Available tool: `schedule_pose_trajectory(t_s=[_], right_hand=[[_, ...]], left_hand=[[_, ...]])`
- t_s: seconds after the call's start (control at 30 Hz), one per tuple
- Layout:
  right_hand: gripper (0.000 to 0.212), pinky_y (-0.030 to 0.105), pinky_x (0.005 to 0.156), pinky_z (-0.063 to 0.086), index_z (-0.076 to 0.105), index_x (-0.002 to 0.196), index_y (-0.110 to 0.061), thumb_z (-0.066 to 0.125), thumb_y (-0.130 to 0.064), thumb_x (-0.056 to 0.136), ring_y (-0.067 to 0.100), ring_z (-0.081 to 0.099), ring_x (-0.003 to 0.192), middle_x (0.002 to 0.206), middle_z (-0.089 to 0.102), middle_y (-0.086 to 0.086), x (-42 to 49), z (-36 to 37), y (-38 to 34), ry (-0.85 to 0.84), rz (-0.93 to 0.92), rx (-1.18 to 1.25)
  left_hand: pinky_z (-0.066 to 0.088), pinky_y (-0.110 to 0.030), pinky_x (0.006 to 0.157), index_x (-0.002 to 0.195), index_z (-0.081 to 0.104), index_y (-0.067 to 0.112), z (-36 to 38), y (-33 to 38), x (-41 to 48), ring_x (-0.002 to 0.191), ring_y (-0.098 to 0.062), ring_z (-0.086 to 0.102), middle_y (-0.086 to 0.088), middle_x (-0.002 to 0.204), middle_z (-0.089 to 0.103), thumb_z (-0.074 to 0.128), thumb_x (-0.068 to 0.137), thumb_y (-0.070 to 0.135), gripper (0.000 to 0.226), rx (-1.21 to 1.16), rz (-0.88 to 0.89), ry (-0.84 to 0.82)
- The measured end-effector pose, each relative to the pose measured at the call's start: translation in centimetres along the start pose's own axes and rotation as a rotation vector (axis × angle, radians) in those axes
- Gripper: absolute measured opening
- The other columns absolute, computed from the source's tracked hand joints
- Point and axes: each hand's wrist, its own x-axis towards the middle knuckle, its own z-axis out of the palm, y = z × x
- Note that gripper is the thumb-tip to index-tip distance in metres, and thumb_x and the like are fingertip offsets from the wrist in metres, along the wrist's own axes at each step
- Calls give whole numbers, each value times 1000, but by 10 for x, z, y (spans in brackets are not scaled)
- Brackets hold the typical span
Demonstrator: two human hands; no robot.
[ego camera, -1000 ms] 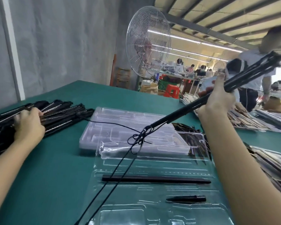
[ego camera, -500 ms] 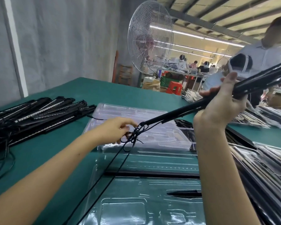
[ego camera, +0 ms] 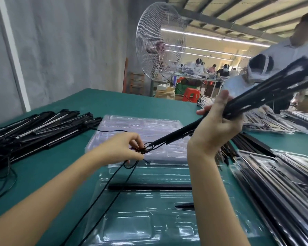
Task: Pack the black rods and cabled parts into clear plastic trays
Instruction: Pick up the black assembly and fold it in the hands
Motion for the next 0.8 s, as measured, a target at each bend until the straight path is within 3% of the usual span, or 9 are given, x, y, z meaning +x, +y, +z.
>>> schedule_pose_trajectory(t_s=[0.1, 0.2, 0.27, 0.33, 0.4, 0.47, 0.57, 0.7, 0.8], right_hand=[[13, 22, 56, 53, 55, 82, -21, 60, -13, 91, 10, 56, 56, 71, 58, 1, -5, -3, 5, -129, 68, -90], [16, 33, 61, 57, 60, 83, -17, 61, -1, 87, 17, 61, 61, 79, 61, 14, -9, -4, 8, -324, 159, -193], [14, 41, 67, 58, 61, 91, -11, 62, 2, 84, 13, 64, 59, 77, 61, 14, -8, -2, 5, -444, 191, -228], [24, 36, 68, 58, 58, 104, -6, 64, 4, 82, 17, 66, 66, 83, 60, 17, -3, 0, 5, -540, 277, -182], [28, 31, 74, 57, 56, 107, -6, 65, 2, 82, 26, 67, 77, 93, 61, 21, 1, 0, 10, -601, 412, -166], [14, 34, 80, 55, 60, 95, -8, 65, -1, 83, 29, 66, 80, 83, 66, 18, 0, -6, 18, -591, 536, -178], [7, 41, 85, 51, 61, 80, -13, 65, -9, 85, 25, 67, 82, 75, 68, 9, -4, -22, 35, -549, 707, -218], [10, 33, 71, 54, 60, 84, -7, 64, -15, 88, 22, 69, 70, 68, 69, 8, -7, -37, 54, -341, 822, -53], [22, 37, 76, 57, 62, 93, 0, 61, -23, 91, 21, 69, 69, 73, 70, 10, 2, -38, 55, -195, 793, 61]], left_hand=[[54, -25, 69, 85, 62, 25, 7, 5, -2, 73, -9, 63, 6, 87, 66, 73, 79, 20, 13, 106, 41, 60], [48, -20, 59, 83, 61, 24, 11, 3, -3, 66, -4, 60, 7, 82, 65, 63, 87, 18, 7, 159, 61, 71], [48, -24, 59, 80, 57, 25, 12, -1, -4, 64, -8, 60, 6, 77, 63, 54, 92, 16, 15, 180, 20, 112], [48, -27, 55, 81, 53, 22, 12, -4, -6, 61, -14, 60, 0, 73, 62, 47, 96, 14, 19, 64, -50, 150], [49, -27, 50, 84, 51, 16, 11, -4, -8, 60, -15, 58, -5, 76, 61, 41, 98, 9, 19, -234, -118, 196], [48, -23, 44, 87, 50, 13, 8, -1, -11, 51, -10, 54, -6, 74, 61, 37, 99, 7, 18, -496, -169, 223], [41, -19, 37, 95, 51, 12, 4, -1, -17, 40, -3, 49, 1, 62, 67, 35, 97, 8, 16, -607, -230, 240], [24, -13, 35, 87, 47, 17, 4, -5, -24, 37, -7, 36, -2, 62, 58, 35, 97, 11, 17, -746, -227, 207], [21, -11, 37, 86, 48, 18, 3, -10, -26, 36, -7, 27, 1, 57, 50, 34, 95, 11, 18, -775, -187, 145]])
